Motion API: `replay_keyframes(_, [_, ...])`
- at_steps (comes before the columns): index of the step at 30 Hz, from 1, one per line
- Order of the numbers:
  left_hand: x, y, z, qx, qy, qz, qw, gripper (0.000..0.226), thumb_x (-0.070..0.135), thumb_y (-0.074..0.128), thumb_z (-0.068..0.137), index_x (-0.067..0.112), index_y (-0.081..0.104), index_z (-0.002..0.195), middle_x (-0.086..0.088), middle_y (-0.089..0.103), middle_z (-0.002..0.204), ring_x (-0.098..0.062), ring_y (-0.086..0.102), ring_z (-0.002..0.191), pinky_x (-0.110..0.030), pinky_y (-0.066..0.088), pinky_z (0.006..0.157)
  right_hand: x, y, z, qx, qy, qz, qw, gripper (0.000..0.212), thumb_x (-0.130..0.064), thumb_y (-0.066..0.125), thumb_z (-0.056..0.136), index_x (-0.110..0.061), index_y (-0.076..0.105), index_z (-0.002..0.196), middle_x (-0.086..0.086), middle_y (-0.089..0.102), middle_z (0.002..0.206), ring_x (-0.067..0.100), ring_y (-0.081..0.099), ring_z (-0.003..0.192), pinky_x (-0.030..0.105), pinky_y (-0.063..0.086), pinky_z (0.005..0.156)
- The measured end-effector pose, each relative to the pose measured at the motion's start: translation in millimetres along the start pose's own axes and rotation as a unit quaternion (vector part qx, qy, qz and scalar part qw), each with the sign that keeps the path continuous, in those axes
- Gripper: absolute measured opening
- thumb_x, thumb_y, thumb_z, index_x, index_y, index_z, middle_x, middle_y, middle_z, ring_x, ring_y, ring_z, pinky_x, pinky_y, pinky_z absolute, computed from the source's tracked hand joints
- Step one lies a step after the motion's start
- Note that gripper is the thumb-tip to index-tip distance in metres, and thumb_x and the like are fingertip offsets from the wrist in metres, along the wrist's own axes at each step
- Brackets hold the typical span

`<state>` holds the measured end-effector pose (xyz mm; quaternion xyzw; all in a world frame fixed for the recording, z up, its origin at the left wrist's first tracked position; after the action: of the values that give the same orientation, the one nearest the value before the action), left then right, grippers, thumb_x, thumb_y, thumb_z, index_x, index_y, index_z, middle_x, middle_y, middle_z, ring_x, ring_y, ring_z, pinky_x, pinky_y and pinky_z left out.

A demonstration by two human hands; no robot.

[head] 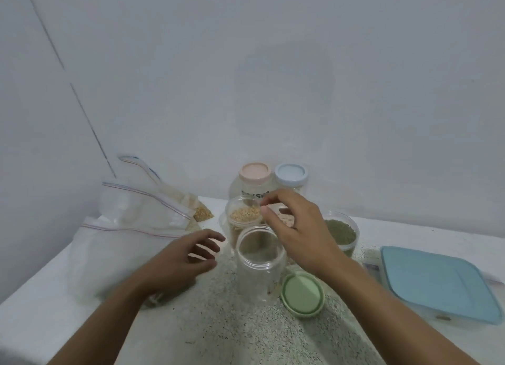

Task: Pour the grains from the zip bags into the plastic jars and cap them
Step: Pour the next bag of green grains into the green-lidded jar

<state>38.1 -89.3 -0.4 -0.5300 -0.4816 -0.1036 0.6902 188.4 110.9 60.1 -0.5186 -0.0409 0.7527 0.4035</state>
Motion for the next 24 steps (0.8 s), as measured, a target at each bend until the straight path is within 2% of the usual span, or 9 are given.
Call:
replay_keyframes(3, [-2,-44,-14,0.078,0.022,0.05,0.995,0.021,0.02,0.066,0.098,0.036,0.067,0.111,0.018,0.07,0.101,-0.008,0.07,0.095,-0.033,0.061,0.085,-31,27,20,-0.061,-0.033,-0.025,0.997,0.009,-0.033,0.059,0.1,-0.026,0.066,0.1,-0.014,0.067,0.101,0.004,0.06,0.101,0.031,0.049,0.09])
replay_keyframes(7, [-24,-99,-26,0.147,0.007,0.064,0.987,0.013,0.021,0.065,0.099,0.033,0.069,0.102,0.011,0.07,0.091,-0.014,0.071,0.085,-0.037,0.059,0.079,-53,73,37,-0.122,-0.047,-0.078,0.988,0.015,-0.045,0.057,0.099,-0.032,0.063,0.101,-0.014,0.065,0.099,0.004,0.06,0.097,0.036,0.051,0.086])
replay_keyframes(13, [-78,-158,-33,0.166,-0.018,0.106,0.98,0.013,0.023,0.065,0.098,0.036,0.069,0.099,0.011,0.068,0.091,-0.007,0.067,0.088,-0.031,0.057,0.074,-63,151,58,-0.171,-0.021,-0.115,0.978,0.019,-0.049,0.056,0.098,-0.032,0.062,0.103,-0.013,0.063,0.1,0.005,0.059,0.095,0.034,0.053,0.084])
replay_keyframes(16, [-102,-176,-28,0.125,0.002,0.164,0.978,0.012,0.024,0.064,0.099,0.035,0.066,0.102,0.014,0.069,0.098,-0.001,0.064,0.097,-0.028,0.056,0.083,-61,192,72,-0.191,0.008,-0.138,0.972,0.023,-0.049,0.056,0.098,-0.03,0.062,0.109,-0.013,0.062,0.104,0.007,0.058,0.096,0.034,0.052,0.087])
replay_keyframes(18, [-119,-182,-19,0.068,0.007,0.218,0.973,0.011,0.033,0.061,0.1,0.037,0.062,0.111,0.016,0.066,0.11,0.001,0.06,0.103,-0.03,0.053,0.093,-58,216,80,-0.222,0.029,-0.189,0.956,0.03,-0.049,0.054,0.099,-0.028,0.06,0.119,-0.011,0.061,0.112,0.011,0.057,0.102,0.032,0.05,0.089])
replay_keyframes(21, [-137,-182,-5,-0.023,0.01,0.278,0.96,0.035,0.052,0.05,0.1,0.034,0.057,0.129,0.012,0.061,0.127,-0.006,0.056,0.112,-0.03,0.047,0.101,-48,246,87,-0.273,0.061,-0.286,0.917,0.038,-0.046,0.051,0.099,-0.025,0.055,0.131,-0.004,0.061,0.125,0.019,0.057,0.113,0.035,0.048,0.091])
replay_keyframes(24, [-145,-179,9,-0.084,0.021,0.328,0.941,0.048,0.059,0.042,0.1,0.031,0.054,0.138,0.009,0.059,0.133,-0.01,0.056,0.112,-0.026,0.044,0.101,-40,265,92,-0.29,0.091,-0.327,0.895,0.038,-0.042,0.052,0.1,-0.022,0.054,0.132,0.001,0.063,0.126,0.023,0.058,0.113,0.037,0.05,0.092])
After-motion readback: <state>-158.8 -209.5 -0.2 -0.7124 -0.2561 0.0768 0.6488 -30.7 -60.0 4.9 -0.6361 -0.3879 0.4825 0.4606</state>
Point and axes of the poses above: each hand's wrist, its own z-axis towards the middle knuckle, its own y-axis out of the palm, x = y × z, the point moved 3 cm from there along z, towards the middle knuckle
